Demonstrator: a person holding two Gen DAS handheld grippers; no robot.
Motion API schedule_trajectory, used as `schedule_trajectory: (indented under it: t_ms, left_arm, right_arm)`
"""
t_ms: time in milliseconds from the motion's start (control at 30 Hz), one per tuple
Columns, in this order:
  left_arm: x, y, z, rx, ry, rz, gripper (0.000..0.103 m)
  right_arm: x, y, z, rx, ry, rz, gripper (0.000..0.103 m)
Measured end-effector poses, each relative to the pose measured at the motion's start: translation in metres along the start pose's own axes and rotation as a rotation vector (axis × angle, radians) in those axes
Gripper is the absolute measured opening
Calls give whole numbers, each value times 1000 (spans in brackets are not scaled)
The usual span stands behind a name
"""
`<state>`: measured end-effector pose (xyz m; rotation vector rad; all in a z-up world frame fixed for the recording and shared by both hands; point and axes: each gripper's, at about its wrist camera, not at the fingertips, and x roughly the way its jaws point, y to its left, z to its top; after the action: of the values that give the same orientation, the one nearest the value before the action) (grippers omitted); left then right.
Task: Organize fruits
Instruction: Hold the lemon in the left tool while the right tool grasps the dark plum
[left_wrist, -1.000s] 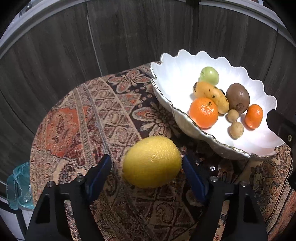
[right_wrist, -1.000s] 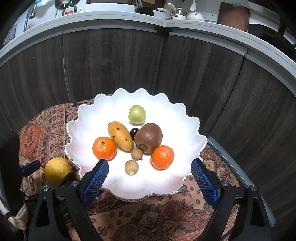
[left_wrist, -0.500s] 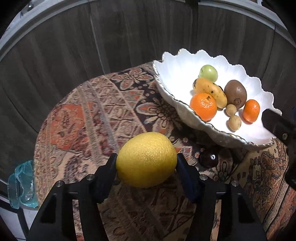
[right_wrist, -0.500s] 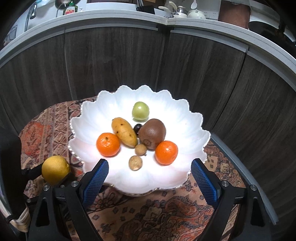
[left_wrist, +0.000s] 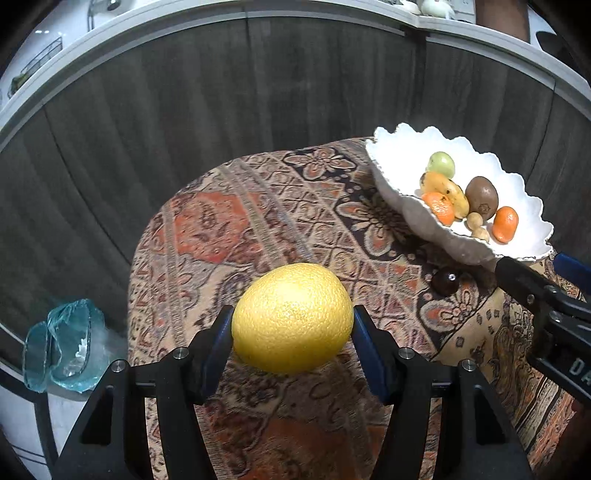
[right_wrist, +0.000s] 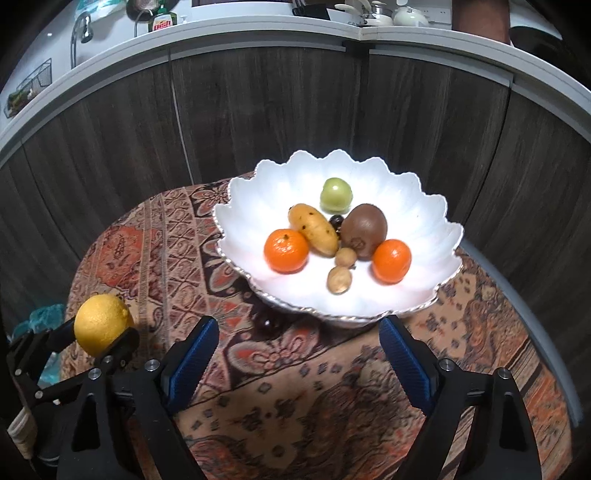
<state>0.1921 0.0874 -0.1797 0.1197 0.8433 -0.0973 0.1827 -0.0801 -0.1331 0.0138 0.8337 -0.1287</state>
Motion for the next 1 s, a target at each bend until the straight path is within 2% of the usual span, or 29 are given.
schedule_trajectory:
  t_ms: [200, 467, 567, 733, 800, 933, 1000]
  left_arm:
    - [5, 17, 0, -44, -3, -15, 62]
    - [23, 19, 19, 17, -31, -54, 62]
    - [33, 21, 24, 30, -24, -89, 62]
    - [44, 27, 26, 32, -17, -104, 62]
    - [46, 29, 26, 29, -19, -106, 62]
    - [49, 31, 25, 18, -20, -116, 62]
    - [50, 33, 24, 13, -19, -122, 62]
  right_arm:
    - [25, 8, -5, 47, 83, -7, 78]
    - [64, 10, -9, 176, 178, -51, 63]
    - [72, 12, -5, 199, 177, -76, 58]
    - [80, 21, 1, 207, 162, -104, 57]
    - [85, 22, 2, 213, 168, -109, 54]
    - [97, 23, 1, 218, 190, -111, 39]
    - [98, 25, 1, 202, 182, -114, 37]
